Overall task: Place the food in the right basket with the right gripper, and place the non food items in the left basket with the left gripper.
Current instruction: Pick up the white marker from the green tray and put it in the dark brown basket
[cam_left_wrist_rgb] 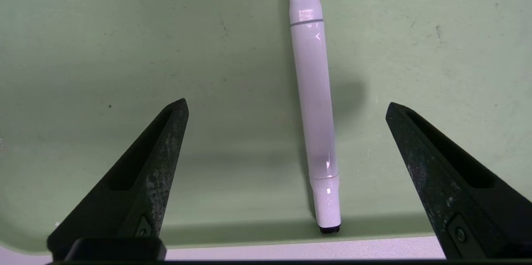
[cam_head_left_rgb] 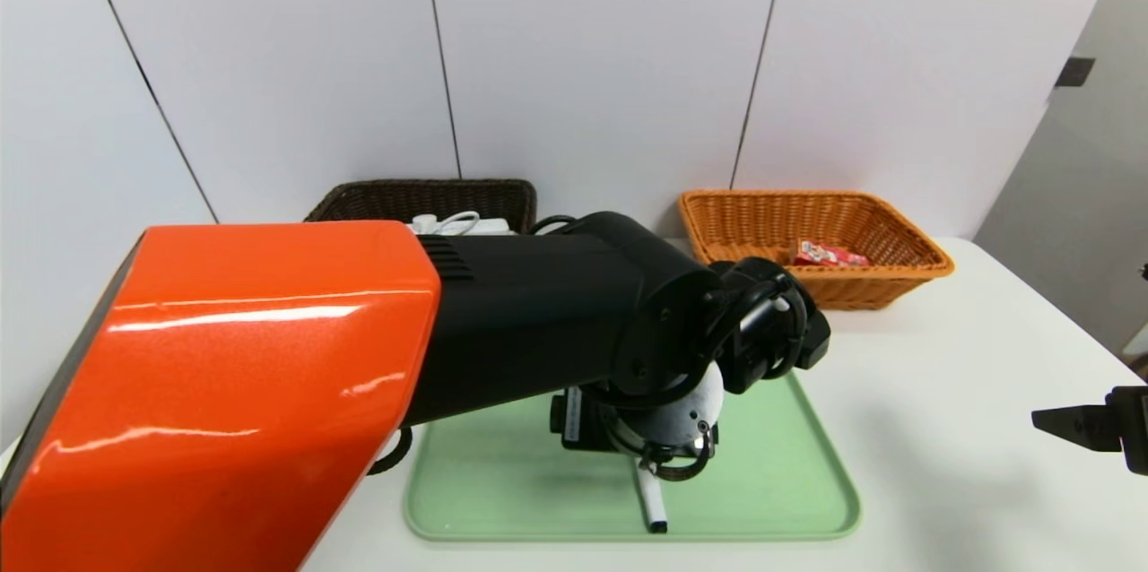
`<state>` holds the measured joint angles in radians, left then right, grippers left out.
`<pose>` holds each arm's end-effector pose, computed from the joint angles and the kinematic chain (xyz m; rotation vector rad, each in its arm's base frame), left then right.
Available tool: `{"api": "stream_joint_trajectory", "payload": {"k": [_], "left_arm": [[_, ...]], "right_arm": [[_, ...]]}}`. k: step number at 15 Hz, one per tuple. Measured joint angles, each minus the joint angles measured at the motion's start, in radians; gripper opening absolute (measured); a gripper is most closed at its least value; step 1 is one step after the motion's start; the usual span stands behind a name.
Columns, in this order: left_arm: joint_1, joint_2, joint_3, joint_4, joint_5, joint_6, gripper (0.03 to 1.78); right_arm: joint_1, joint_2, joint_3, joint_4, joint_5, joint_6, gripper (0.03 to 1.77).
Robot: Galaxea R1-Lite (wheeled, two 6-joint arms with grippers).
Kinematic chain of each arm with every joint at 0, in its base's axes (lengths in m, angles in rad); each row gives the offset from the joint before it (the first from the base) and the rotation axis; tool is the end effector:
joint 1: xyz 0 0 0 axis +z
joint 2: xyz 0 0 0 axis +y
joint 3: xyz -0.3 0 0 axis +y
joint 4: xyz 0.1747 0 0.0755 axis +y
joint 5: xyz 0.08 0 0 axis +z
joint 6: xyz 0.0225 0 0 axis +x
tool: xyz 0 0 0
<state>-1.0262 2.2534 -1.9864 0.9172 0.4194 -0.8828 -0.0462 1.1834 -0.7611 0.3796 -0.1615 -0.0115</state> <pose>0.2231 -0.3507 0.1664 -0.0094 1.0117 -0.0947 0.1477 -0.0105 0.2016 -0.0571 0.8031 -0.1918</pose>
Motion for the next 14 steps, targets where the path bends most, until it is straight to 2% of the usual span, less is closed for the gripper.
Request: {"api": "stream_joint_trajectory", "payload": {"k": [14], "left_arm": [[0.0, 0.031, 0.0, -0.004, 0.001, -0.02, 1.69]], "right_arm": [[-0.004, -0.011, 0.0, 0.0, 0.0, -0.001, 1.7]]}}
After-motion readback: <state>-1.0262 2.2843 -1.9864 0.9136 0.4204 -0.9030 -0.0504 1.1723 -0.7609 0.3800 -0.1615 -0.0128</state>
